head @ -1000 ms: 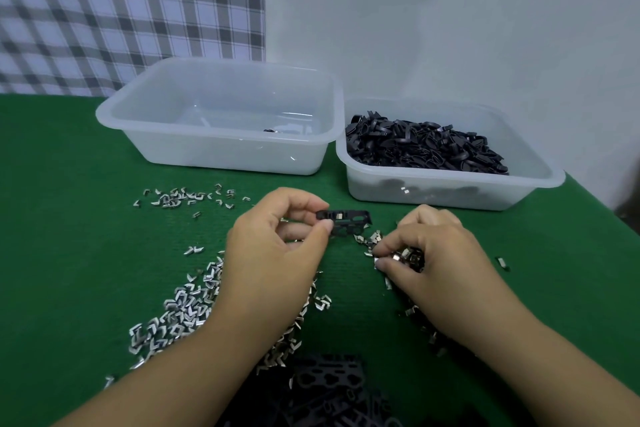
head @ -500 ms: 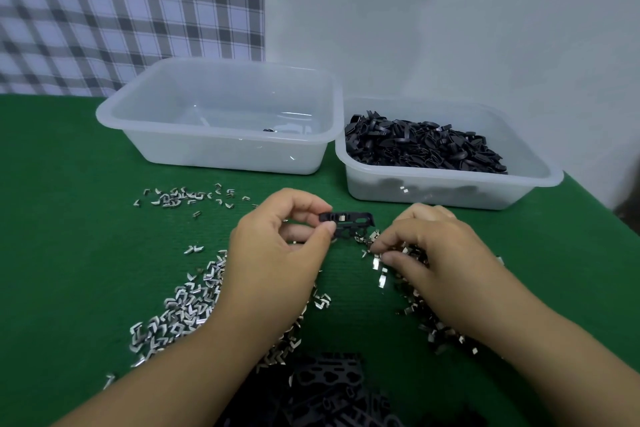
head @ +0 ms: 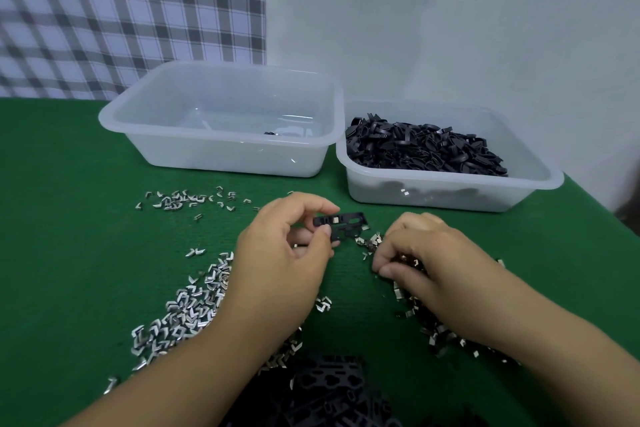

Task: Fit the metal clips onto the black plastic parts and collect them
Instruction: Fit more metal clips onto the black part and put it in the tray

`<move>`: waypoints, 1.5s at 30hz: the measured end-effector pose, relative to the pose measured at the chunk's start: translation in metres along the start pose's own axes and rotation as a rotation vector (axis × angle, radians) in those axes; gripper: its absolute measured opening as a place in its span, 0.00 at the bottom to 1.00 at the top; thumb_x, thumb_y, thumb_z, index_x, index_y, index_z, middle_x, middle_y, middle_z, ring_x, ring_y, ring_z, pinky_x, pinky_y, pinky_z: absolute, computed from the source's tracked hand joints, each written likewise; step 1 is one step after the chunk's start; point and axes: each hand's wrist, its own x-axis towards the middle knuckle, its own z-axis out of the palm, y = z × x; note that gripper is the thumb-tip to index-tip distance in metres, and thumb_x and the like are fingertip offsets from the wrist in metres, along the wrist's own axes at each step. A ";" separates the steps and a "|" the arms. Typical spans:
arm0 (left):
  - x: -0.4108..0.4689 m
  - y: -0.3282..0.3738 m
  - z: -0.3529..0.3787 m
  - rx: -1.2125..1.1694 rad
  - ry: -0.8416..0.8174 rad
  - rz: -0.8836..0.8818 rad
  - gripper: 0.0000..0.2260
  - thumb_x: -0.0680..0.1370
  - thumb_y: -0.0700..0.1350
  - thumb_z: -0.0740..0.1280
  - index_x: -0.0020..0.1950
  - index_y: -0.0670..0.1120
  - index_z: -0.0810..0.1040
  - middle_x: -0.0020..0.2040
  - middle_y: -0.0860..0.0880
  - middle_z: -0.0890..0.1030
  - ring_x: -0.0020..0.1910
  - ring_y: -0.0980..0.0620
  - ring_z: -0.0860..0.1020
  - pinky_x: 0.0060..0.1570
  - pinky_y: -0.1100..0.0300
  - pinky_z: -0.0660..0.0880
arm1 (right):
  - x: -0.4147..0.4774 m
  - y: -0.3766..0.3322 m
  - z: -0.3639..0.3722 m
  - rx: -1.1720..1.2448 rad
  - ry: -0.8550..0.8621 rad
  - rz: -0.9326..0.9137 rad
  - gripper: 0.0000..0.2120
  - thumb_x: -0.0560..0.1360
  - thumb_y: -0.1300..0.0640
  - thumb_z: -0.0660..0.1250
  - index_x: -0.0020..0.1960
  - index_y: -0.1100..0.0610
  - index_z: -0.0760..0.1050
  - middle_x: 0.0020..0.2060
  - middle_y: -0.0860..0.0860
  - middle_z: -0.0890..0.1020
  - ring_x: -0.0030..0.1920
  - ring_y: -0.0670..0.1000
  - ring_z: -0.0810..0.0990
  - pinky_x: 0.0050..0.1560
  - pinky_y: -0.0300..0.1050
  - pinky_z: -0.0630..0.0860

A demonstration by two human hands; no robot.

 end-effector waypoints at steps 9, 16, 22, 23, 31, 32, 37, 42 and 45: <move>-0.005 0.004 0.000 0.402 -0.079 0.333 0.09 0.73 0.38 0.70 0.49 0.50 0.82 0.43 0.56 0.78 0.43 0.61 0.77 0.43 0.77 0.71 | 0.001 -0.012 0.014 0.365 0.430 0.091 0.10 0.69 0.58 0.72 0.40 0.46 0.73 0.34 0.41 0.81 0.32 0.45 0.76 0.35 0.32 0.71; -0.004 0.003 0.001 0.394 -0.113 0.333 0.04 0.72 0.44 0.68 0.42 0.52 0.81 0.37 0.57 0.76 0.39 0.61 0.75 0.38 0.77 0.68 | 0.000 -0.014 0.015 0.228 0.427 -0.043 0.11 0.69 0.60 0.72 0.39 0.49 0.71 0.33 0.45 0.77 0.36 0.46 0.76 0.35 0.34 0.70; -0.005 0.004 0.002 0.293 -0.062 0.246 0.05 0.70 0.42 0.69 0.36 0.51 0.80 0.34 0.54 0.75 0.34 0.55 0.74 0.31 0.73 0.68 | 0.001 -0.015 0.019 0.226 0.432 -0.101 0.09 0.67 0.59 0.72 0.43 0.49 0.75 0.34 0.40 0.78 0.38 0.43 0.77 0.40 0.32 0.72; -0.004 0.003 0.002 0.264 -0.048 0.217 0.06 0.71 0.41 0.70 0.36 0.51 0.80 0.33 0.53 0.74 0.32 0.55 0.74 0.30 0.73 0.68 | 0.001 -0.014 0.020 0.200 0.455 -0.104 0.09 0.67 0.59 0.73 0.43 0.50 0.76 0.35 0.41 0.78 0.39 0.43 0.77 0.41 0.34 0.72; -0.002 0.003 0.002 -0.019 -0.107 -0.024 0.09 0.73 0.37 0.71 0.37 0.51 0.82 0.32 0.48 0.81 0.27 0.56 0.80 0.29 0.68 0.76 | 0.001 -0.013 0.018 0.101 0.623 -0.119 0.01 0.69 0.58 0.72 0.40 0.54 0.81 0.35 0.44 0.81 0.39 0.47 0.78 0.41 0.42 0.73; -0.002 0.003 0.001 -0.065 -0.110 -0.055 0.10 0.73 0.36 0.71 0.37 0.51 0.83 0.33 0.48 0.83 0.28 0.56 0.82 0.30 0.68 0.76 | 0.001 -0.012 0.017 0.098 0.646 -0.098 0.02 0.69 0.59 0.73 0.40 0.54 0.82 0.36 0.44 0.81 0.40 0.47 0.78 0.42 0.42 0.73; 0.001 0.003 0.001 -0.179 -0.090 -0.130 0.12 0.72 0.32 0.70 0.42 0.50 0.83 0.35 0.49 0.85 0.33 0.55 0.84 0.36 0.69 0.78 | 0.001 -0.008 0.013 0.052 0.652 -0.038 0.06 0.66 0.63 0.75 0.40 0.55 0.82 0.36 0.46 0.80 0.41 0.50 0.78 0.44 0.43 0.74; 0.000 0.004 0.001 -0.086 -0.061 -0.083 0.14 0.72 0.33 0.71 0.42 0.54 0.83 0.38 0.48 0.84 0.34 0.56 0.84 0.37 0.70 0.77 | 0.000 -0.012 0.015 -0.022 0.610 -0.014 0.05 0.65 0.63 0.76 0.39 0.55 0.83 0.34 0.47 0.80 0.40 0.50 0.76 0.43 0.39 0.71; 0.000 0.003 0.001 -0.069 -0.060 -0.076 0.14 0.72 0.34 0.72 0.41 0.55 0.83 0.38 0.48 0.85 0.34 0.56 0.84 0.37 0.69 0.77 | -0.001 -0.014 0.016 -0.060 0.602 -0.024 0.05 0.65 0.64 0.76 0.38 0.56 0.82 0.33 0.49 0.80 0.39 0.53 0.76 0.40 0.44 0.74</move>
